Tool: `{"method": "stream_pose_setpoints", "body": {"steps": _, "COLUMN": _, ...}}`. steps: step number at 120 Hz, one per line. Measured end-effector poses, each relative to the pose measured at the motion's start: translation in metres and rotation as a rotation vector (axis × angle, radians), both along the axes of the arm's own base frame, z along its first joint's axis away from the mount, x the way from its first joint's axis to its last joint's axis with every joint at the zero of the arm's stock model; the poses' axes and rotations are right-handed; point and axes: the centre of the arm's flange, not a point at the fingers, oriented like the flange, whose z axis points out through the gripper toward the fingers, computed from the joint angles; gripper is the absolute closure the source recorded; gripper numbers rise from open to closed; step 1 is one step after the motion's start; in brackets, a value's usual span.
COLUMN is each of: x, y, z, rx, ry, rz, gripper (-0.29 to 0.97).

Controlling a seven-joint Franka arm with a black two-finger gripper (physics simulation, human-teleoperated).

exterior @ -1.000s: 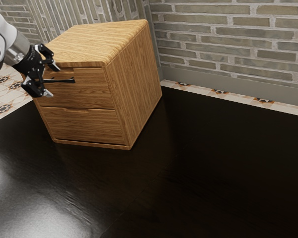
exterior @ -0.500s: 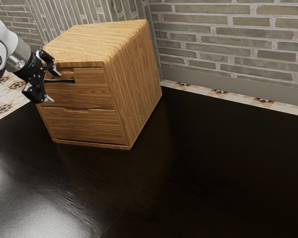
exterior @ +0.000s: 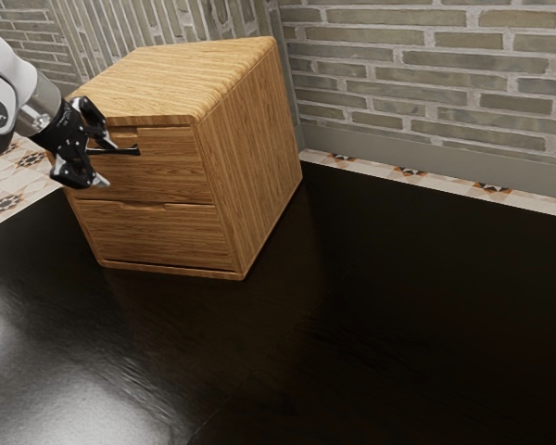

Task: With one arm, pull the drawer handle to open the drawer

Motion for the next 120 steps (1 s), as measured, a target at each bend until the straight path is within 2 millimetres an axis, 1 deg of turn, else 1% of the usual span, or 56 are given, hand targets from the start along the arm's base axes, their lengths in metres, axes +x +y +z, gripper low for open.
{"method": "stream_pose_setpoints", "body": {"steps": 22, "x": 0.001, "y": 0.001, "z": -0.001, "rx": 0.002, "ry": -0.003, "rz": 0.002, "gripper": 0.36}}
{"method": "stream_pose_setpoints", "body": {"steps": 28, "x": 0.001, "y": 0.000, "z": -0.006, "rx": -0.001, "ry": 0.001, "rz": 0.002, "gripper": 0.36}}
{"method": "stream_pose_setpoints", "body": {"steps": 38, "x": -0.003, "y": -0.001, "z": -0.010, "rx": -0.005, "ry": 0.005, "rz": 0.004, "gripper": 0.40}}
{"method": "stream_pose_setpoints", "body": {"steps": 46, "x": -0.009, "y": -0.003, "z": -0.010, "rx": -0.006, "ry": 0.002, "rz": 0.006, "gripper": 0.43}}
{"method": "stream_pose_setpoints", "body": {"steps": 78, "x": -0.046, "y": -0.020, "z": -0.007, "rx": -0.015, "ry": -0.009, "rz": 0.007, "gripper": 0.48}}
{"method": "stream_pose_setpoints", "body": {"steps": 120, "x": -0.099, "y": -0.039, "z": -0.014, "rx": -0.034, "ry": -0.013, "rz": 0.017, "gripper": 0.49}}
